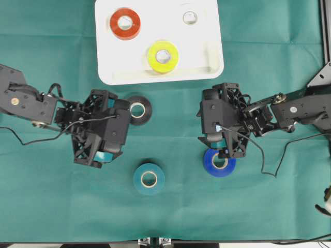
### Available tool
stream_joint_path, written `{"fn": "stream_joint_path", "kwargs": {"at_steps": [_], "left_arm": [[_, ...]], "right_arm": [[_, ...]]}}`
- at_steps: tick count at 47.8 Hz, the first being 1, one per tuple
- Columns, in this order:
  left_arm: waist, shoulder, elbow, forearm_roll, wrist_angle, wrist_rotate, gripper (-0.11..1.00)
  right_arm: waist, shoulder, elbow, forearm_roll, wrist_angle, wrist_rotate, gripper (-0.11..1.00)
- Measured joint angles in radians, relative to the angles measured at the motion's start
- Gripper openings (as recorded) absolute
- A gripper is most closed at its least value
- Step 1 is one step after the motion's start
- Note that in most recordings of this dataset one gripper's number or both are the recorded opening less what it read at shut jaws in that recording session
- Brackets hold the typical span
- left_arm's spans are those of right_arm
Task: Put the tape alternately from left to right into the white case.
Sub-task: 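Move the left gripper over the black tape roll and lower into its hole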
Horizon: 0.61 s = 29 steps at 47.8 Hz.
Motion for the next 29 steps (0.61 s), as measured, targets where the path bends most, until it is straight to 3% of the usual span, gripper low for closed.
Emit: {"fn": "stream_joint_path", "kwargs": {"at_steps": [29], "left_arm": [[0.067,0.058,-0.025,0.002,-0.02,0.084,0.68]], "right_arm": [[0.002,0.0,0.0,-0.002,-0.002,0.0,0.79]]}}
